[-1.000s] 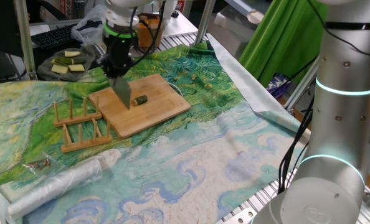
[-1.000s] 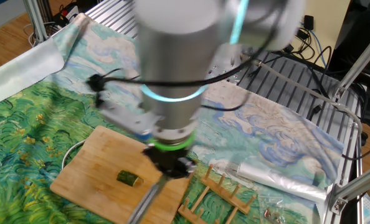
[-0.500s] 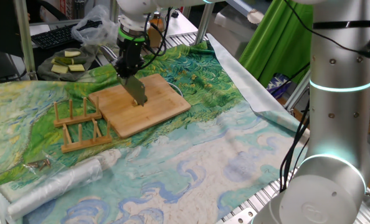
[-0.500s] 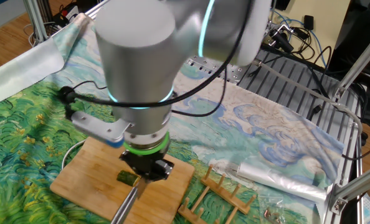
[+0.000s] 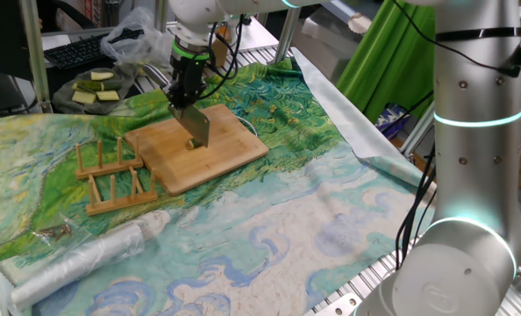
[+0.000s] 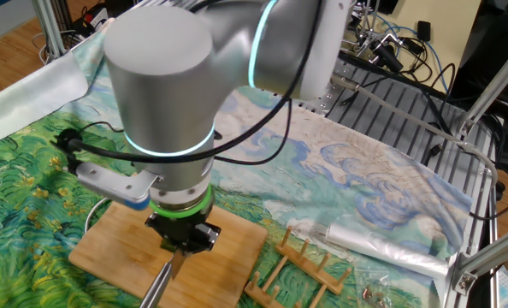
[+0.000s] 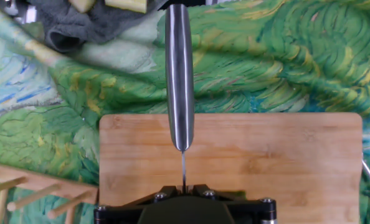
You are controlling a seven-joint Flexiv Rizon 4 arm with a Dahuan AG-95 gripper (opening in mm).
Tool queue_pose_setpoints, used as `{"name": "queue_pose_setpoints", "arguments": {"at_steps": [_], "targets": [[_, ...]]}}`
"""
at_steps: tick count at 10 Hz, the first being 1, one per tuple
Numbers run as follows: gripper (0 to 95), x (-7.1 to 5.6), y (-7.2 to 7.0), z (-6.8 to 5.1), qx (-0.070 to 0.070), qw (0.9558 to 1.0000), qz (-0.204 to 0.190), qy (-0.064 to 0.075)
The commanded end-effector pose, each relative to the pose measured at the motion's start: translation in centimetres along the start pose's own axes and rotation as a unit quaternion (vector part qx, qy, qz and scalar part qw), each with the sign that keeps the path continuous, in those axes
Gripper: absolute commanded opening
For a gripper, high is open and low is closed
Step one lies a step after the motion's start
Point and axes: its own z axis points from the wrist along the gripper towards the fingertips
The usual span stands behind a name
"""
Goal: Chop the cucumber into shreds
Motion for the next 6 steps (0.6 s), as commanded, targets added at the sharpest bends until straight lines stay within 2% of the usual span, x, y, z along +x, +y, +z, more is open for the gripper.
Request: {"name": "queue_pose_setpoints", "arguments": {"at_steps": [1,3,4,5,6], "targets": [[0.0,-0.55,-0.43,0.48,0.002,1.0000,-0.004,-0.002],[0.0,-0.62,-0.49,0.54,-0.003,1.0000,-0.001,0.002],[0.0,-0.62,-0.49,0.54,0.001,1.0000,0.002,0.003],[0.0,-0.62,-0.49,0.54,0.010,0.9999,0.006,0.002],[0.0,-0.62,-0.49,0.54,0.028,0.9995,0.011,0.002]]}}
